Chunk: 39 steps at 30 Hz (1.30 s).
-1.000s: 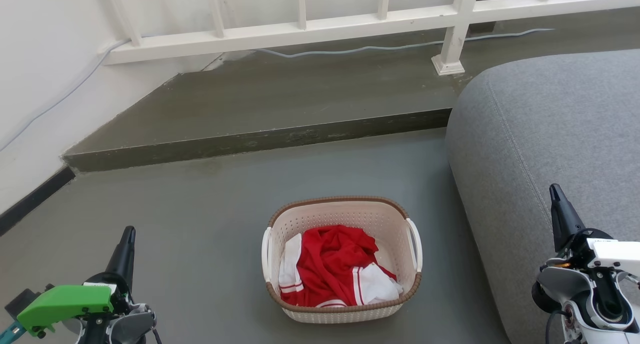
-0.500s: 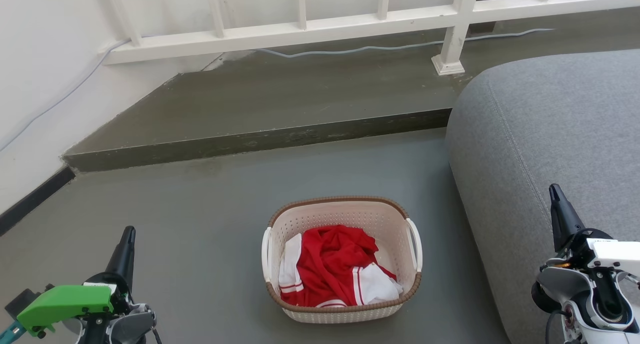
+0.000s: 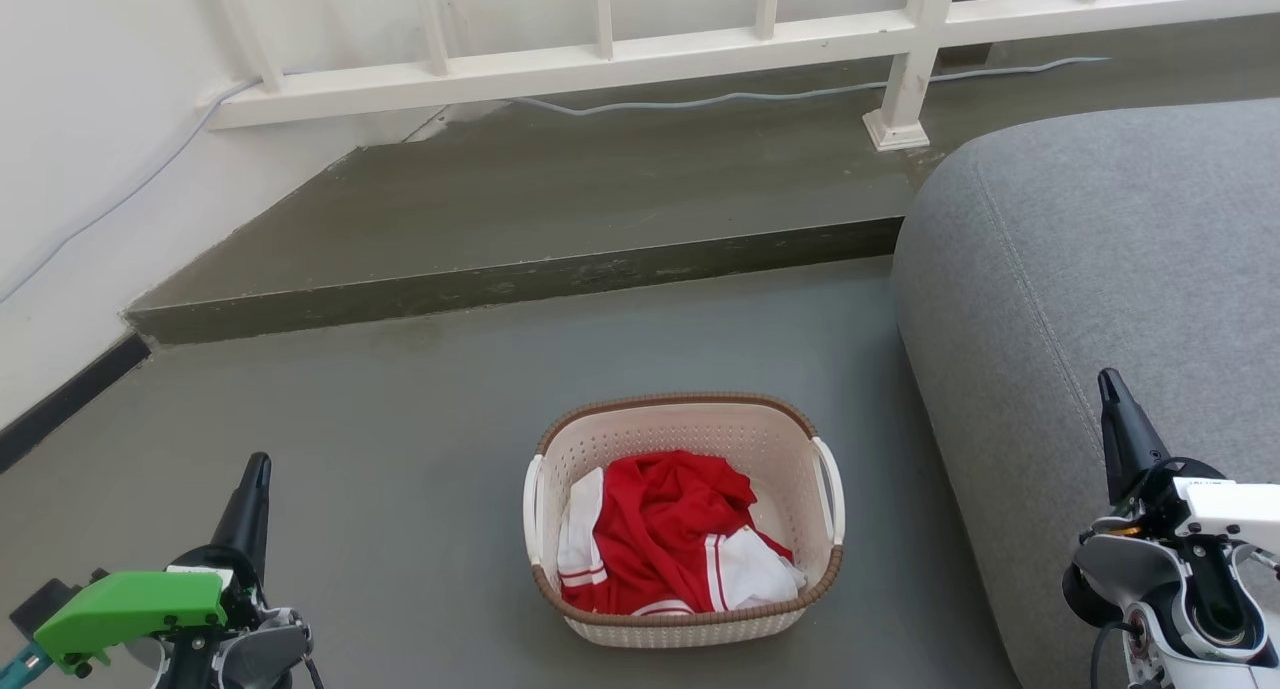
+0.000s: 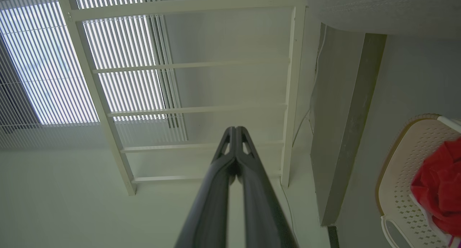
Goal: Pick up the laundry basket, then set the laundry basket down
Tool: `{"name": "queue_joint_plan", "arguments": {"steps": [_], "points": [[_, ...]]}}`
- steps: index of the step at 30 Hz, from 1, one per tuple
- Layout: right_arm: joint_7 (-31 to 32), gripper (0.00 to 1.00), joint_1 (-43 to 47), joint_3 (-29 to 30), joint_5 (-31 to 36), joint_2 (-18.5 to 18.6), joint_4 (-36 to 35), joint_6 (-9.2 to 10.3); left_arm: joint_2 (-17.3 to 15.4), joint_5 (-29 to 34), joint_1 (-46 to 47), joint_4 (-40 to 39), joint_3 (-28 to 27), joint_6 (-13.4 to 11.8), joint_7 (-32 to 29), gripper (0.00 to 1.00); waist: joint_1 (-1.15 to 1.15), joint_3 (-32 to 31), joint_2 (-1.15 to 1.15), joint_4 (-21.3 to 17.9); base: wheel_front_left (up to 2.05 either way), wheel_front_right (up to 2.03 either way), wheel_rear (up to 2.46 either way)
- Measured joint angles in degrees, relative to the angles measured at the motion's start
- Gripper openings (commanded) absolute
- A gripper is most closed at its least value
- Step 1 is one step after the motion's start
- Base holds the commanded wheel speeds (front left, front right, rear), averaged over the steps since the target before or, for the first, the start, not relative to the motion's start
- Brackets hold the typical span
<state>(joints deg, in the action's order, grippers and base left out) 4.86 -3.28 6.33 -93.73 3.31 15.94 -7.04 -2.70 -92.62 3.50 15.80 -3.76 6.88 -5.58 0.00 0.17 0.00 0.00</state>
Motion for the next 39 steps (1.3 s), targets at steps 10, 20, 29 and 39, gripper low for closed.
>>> {"name": "queue_joint_plan", "arguments": {"steps": [10, 20, 29, 39], "points": [[0.3, 0.0, 0.0, 0.0, 0.1, 0.0, 0.0, 0.0, 0.0, 0.0, 0.0, 0.0, 0.0, 0.0, 0.0, 0.0, 0.0, 0.0, 0.0, 0.0, 0.0, 0.0, 0.0], [0.3, 0.0, 0.0, 0.0, 0.1, 0.0, 0.0, 0.0, 0.0, 0.0, 0.0, 0.0, 0.0, 0.0, 0.0, 0.0, 0.0, 0.0, 0.0, 0.0, 0.0, 0.0, 0.0], [0.3, 0.0, 0.0, 0.1, 0.1, 0.0, 0.0, 0.0, 0.0, 0.0, 0.0, 0.0, 0.0, 0.0, 0.0, 0.0, 0.0, 0.0, 0.0, 0.0, 0.0, 0.0, 0.0], [0.3, 0.0, 0.0, 0.1, 0.1, 0.0, 0.0, 0.0, 0.0, 0.0, 0.0, 0.0, 0.0, 0.0, 0.0, 0.0, 0.0, 0.0, 0.0, 0.0, 0.0, 0.0, 0.0]]}}
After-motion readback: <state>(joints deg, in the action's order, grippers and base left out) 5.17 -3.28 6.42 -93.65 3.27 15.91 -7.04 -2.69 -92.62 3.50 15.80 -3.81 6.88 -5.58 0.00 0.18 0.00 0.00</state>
